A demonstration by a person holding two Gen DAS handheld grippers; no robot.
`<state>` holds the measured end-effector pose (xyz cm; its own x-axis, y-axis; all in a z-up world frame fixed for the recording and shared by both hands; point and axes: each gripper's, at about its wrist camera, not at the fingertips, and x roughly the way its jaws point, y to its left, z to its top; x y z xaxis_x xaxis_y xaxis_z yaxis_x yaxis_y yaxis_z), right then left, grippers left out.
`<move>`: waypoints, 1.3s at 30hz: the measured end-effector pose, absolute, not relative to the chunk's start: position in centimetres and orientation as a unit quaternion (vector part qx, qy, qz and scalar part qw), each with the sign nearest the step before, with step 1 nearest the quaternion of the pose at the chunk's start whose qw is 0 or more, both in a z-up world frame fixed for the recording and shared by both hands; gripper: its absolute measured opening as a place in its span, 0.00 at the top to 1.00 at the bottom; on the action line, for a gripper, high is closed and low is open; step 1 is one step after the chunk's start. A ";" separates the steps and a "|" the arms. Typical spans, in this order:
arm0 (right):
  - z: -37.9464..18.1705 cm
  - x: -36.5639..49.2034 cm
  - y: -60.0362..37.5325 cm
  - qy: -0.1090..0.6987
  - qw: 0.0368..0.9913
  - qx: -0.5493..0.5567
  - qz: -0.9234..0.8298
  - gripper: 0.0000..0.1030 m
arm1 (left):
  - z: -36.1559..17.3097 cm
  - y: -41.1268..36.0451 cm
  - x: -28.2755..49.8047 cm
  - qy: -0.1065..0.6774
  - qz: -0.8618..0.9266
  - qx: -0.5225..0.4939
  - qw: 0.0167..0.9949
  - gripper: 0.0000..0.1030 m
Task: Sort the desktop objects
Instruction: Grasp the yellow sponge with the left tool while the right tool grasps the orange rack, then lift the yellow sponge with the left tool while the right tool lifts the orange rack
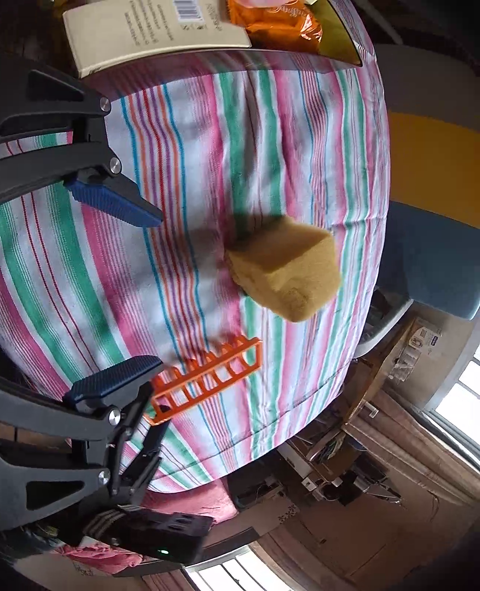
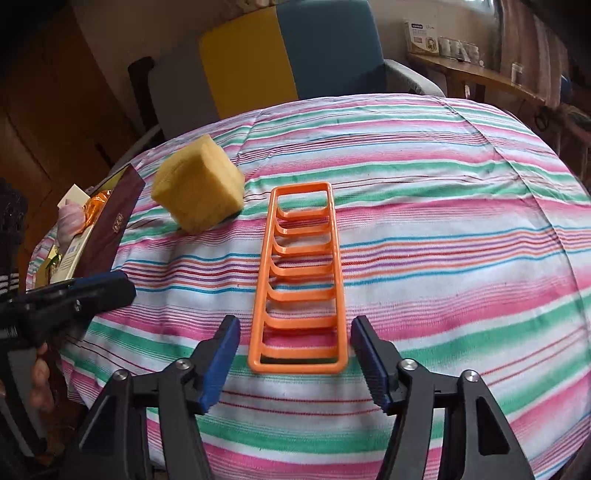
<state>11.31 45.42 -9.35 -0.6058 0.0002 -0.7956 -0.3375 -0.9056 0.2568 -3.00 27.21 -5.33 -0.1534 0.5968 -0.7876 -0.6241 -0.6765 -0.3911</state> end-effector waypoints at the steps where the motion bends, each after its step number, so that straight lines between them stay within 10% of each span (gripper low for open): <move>1: -9.3 11.7 45.5 0.201 0.101 -0.430 0.874 0.33 | -4.7 27.5 -3.6 0.010 0.763 -0.510 0.398 0.25; 20: -9.2 13.6 48.6 0.252 0.123 -0.390 0.877 0.27 | -5.8 36.4 -11.7 0.056 0.773 -0.567 0.281 0.32; 39: -9.2 9.0 47.1 0.215 0.113 -0.415 0.877 0.26 | -6.0 29.8 -5.7 0.066 0.761 -0.514 0.391 0.45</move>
